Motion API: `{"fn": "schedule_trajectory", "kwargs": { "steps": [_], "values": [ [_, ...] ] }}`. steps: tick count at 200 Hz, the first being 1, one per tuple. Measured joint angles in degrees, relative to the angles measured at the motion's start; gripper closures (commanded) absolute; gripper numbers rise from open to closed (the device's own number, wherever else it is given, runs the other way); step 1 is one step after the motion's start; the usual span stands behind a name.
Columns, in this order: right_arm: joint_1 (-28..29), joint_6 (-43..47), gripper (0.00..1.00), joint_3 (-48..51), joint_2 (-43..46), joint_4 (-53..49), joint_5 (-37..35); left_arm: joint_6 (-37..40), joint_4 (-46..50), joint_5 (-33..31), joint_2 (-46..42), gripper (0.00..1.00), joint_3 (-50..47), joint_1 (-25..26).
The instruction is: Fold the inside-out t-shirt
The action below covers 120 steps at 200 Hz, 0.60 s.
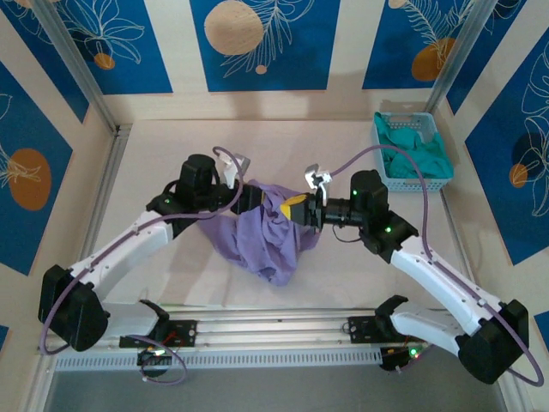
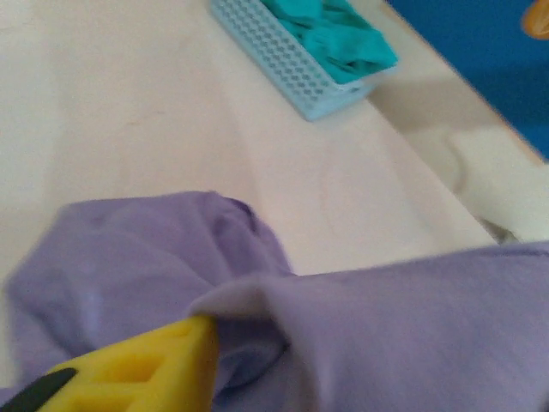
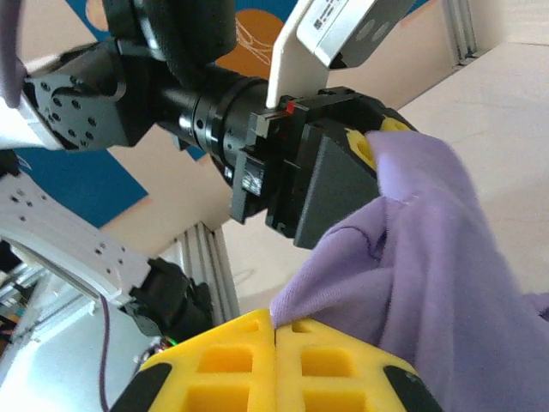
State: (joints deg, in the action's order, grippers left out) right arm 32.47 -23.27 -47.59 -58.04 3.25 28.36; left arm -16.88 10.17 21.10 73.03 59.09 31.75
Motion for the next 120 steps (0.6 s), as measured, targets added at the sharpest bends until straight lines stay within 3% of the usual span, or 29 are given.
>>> {"fn": "schedule_trajectory", "kwargs": {
  "steps": [29,63,94,120],
  "values": [
    [-1.4,-7.3,1.0,-0.3,-2.0,4.2,0.5,0.1,4.3,-10.6,-3.6,0.33,-0.8,0.0],
    [-3.0,-11.7,1.0,-0.3,-3.8,7.1,1.0,-0.4,9.4,-18.5,-14.6,0.31,-4.8,2.2],
    [-4.2,-14.3,1.0,-0.3,-5.6,8.8,1.5,-1.0,11.5,-19.3,-19.7,0.35,-5.6,7.3],
    [-4.5,-15.3,1.0,-0.3,-6.1,9.5,1.7,-2.9,10.3,-14.1,-19.7,0.39,-6.5,11.1]
  ]
}}
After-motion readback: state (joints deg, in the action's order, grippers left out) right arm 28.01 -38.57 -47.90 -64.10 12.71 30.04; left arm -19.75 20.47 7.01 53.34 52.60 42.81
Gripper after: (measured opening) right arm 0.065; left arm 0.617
